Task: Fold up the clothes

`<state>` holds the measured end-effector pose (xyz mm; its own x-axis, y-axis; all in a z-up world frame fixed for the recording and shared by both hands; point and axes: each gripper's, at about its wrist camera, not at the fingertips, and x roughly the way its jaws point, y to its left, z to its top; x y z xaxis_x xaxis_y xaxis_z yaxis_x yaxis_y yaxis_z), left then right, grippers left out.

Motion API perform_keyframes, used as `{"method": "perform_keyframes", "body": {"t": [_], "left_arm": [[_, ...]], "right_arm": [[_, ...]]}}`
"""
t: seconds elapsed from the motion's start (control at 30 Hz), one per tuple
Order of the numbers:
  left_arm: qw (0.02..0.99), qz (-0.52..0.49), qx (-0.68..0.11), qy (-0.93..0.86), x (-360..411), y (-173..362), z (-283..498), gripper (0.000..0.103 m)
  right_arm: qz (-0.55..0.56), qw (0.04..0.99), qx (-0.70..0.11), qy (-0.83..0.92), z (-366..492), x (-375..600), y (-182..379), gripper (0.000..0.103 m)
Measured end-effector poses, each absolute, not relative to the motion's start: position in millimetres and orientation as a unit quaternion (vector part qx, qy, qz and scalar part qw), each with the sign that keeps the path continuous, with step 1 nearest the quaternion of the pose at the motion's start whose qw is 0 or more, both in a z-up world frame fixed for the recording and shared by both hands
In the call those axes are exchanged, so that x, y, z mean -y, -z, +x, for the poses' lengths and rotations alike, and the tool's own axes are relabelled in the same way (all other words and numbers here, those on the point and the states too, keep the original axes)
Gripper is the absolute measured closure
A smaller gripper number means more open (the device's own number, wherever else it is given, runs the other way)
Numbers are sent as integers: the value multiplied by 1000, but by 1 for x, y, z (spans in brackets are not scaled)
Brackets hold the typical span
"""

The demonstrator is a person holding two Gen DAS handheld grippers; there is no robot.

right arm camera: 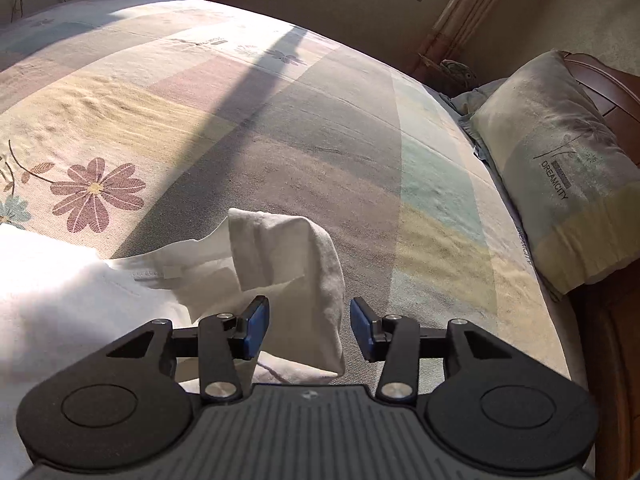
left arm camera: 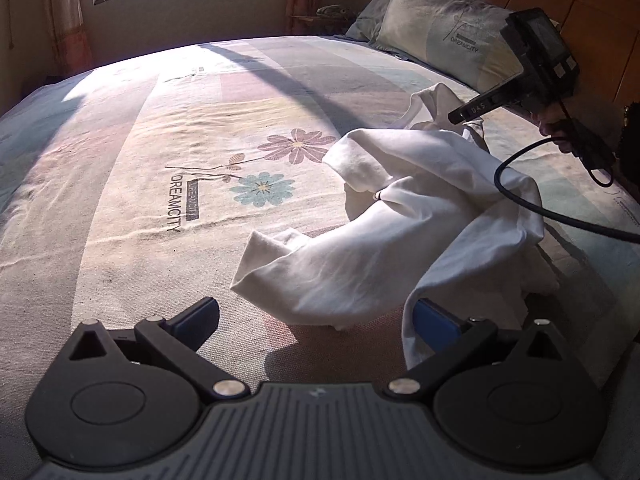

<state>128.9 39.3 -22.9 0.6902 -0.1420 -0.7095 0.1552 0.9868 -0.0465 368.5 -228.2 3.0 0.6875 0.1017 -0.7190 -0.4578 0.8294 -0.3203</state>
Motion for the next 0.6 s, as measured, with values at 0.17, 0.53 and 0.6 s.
{"method": "perform_keyframes", "body": {"t": [0.17, 0.53, 0.6], "left_arm": [[921, 3, -380, 84, -37, 18, 129, 1], [921, 11, -382, 70, -50, 5, 112, 1], [921, 22, -383, 68, -50, 3, 113, 1]], "right_arm": [[-185, 880, -367, -236, 310, 231, -47, 21], [-270, 847, -392, -235, 218, 200, -8, 10], [-258, 857, -401, -196, 221, 225, 0, 8]]}}
